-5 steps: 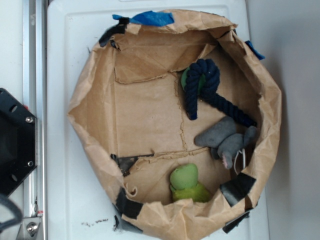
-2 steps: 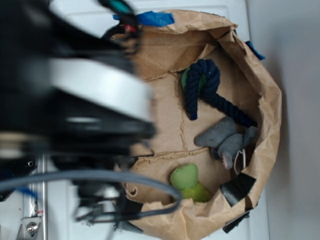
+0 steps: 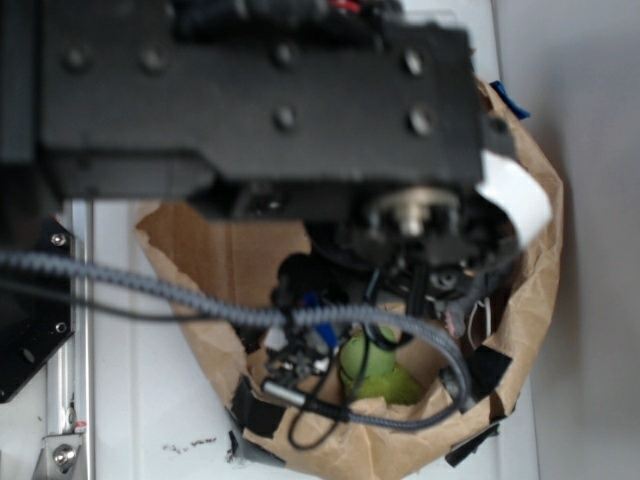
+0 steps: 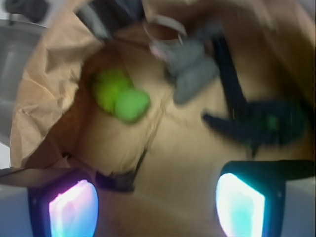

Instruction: Grab the green animal.

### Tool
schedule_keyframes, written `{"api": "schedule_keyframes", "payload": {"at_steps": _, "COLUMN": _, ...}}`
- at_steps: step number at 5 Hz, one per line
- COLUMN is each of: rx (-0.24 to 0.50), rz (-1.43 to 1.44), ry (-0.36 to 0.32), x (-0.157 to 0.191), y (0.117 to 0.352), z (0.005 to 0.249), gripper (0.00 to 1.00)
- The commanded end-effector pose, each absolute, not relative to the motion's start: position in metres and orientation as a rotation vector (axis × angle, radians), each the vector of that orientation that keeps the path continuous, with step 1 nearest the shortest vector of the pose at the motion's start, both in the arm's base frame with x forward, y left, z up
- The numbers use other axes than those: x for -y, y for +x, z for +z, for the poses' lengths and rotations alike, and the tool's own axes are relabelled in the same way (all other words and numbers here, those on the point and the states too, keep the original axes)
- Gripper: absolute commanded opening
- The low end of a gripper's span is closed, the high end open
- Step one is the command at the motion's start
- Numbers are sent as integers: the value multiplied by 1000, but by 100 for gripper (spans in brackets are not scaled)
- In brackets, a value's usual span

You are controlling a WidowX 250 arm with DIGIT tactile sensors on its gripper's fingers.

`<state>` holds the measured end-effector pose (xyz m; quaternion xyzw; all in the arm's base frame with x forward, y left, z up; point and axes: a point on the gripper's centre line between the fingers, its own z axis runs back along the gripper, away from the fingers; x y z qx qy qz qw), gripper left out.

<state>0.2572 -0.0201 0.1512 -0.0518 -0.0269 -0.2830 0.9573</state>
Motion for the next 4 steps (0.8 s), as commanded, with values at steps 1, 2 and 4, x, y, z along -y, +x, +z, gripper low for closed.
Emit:
{"api": "schedule_keyframes", "payload": {"at_steps": 1, "rx": 156, "rz": -786, "ry": -48, "x": 25, "y": 250, "z": 107, "gripper": 100}}
{"api": "schedule_keyframes", "payload": {"at_steps": 2, "rx": 171, "rz": -777, "ry": 11, "x": 28, "y": 250, "z": 81, "gripper": 100}}
{"api": "schedule_keyframes", "payload": {"at_steps": 4, "rx": 157, "rz": -857, "ry": -104, "x": 76, "y": 270, "z": 68, "gripper": 100}}
